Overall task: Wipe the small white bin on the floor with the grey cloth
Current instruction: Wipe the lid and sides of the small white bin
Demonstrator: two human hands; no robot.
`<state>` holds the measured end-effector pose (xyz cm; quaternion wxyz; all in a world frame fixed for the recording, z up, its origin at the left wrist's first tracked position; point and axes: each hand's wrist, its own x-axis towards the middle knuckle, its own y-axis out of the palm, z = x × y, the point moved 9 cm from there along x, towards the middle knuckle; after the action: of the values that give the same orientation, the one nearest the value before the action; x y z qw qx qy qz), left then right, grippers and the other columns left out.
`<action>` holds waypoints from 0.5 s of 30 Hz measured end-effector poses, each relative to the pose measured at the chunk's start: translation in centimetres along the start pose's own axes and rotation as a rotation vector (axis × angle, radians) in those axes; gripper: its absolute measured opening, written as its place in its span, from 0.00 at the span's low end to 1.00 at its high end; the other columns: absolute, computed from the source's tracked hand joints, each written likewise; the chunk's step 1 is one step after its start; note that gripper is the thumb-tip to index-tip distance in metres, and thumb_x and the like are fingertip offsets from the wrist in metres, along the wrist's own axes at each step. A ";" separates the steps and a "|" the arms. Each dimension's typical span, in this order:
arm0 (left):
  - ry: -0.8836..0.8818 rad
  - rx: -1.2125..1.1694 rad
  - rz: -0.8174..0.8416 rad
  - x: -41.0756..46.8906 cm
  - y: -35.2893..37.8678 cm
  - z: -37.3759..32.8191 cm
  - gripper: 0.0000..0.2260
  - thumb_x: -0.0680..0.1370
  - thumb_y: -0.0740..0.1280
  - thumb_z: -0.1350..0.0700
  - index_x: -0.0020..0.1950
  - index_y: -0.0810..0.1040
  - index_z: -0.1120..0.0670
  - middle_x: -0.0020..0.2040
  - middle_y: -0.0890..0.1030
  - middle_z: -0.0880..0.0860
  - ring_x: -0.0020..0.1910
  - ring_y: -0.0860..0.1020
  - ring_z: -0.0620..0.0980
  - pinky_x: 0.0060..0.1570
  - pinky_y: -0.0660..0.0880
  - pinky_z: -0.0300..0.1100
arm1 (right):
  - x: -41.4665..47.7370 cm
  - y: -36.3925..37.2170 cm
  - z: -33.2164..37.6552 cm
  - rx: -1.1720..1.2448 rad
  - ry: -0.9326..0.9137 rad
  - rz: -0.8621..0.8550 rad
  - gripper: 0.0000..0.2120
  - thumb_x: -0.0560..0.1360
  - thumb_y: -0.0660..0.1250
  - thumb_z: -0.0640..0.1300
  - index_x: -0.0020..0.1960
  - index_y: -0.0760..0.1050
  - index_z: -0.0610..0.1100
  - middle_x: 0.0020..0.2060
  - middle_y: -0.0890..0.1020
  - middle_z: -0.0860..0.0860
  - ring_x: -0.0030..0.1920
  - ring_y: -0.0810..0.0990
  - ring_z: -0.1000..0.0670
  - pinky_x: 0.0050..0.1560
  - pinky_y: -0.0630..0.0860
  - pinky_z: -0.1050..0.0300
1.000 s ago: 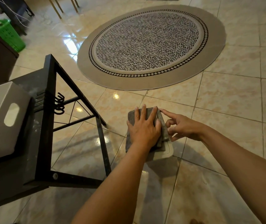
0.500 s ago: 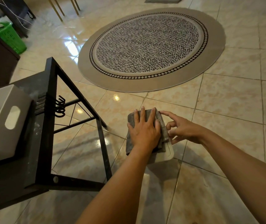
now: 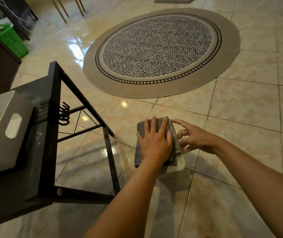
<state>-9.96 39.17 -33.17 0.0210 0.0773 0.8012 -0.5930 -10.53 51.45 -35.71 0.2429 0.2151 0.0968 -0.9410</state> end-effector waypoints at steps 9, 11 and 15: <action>0.006 -0.012 -0.016 1.4 -0.6 0.9 0.26 0.82 0.48 0.41 0.79 0.45 0.40 0.81 0.43 0.50 0.78 0.37 0.54 0.73 0.44 0.66 | 0.1 0.0 -0.1 0.045 -0.003 0.012 0.41 0.75 0.65 0.28 0.78 0.57 0.60 0.43 0.78 0.42 0.45 0.82 0.42 0.46 0.84 0.45; -0.007 -0.035 -0.005 2.0 -0.9 1.0 0.26 0.83 0.48 0.41 0.79 0.45 0.40 0.81 0.43 0.50 0.78 0.37 0.54 0.73 0.44 0.66 | 0.1 -0.1 -0.3 0.048 0.000 0.011 0.42 0.75 0.66 0.28 0.78 0.57 0.61 0.44 0.78 0.42 0.46 0.82 0.40 0.49 0.84 0.41; 0.052 0.016 -0.004 -2.1 0.4 0.3 0.26 0.83 0.47 0.41 0.79 0.41 0.40 0.80 0.38 0.48 0.76 0.32 0.53 0.73 0.38 0.62 | 0.0 0.2 -1.1 0.088 -0.001 0.045 0.41 0.76 0.66 0.30 0.78 0.57 0.61 0.44 0.79 0.42 0.45 0.82 0.42 0.50 0.83 0.42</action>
<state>-7.86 38.78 -33.40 -0.0017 0.0911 0.7969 -0.5972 -10.07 51.59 -36.70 0.2545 0.2272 0.0501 -0.9387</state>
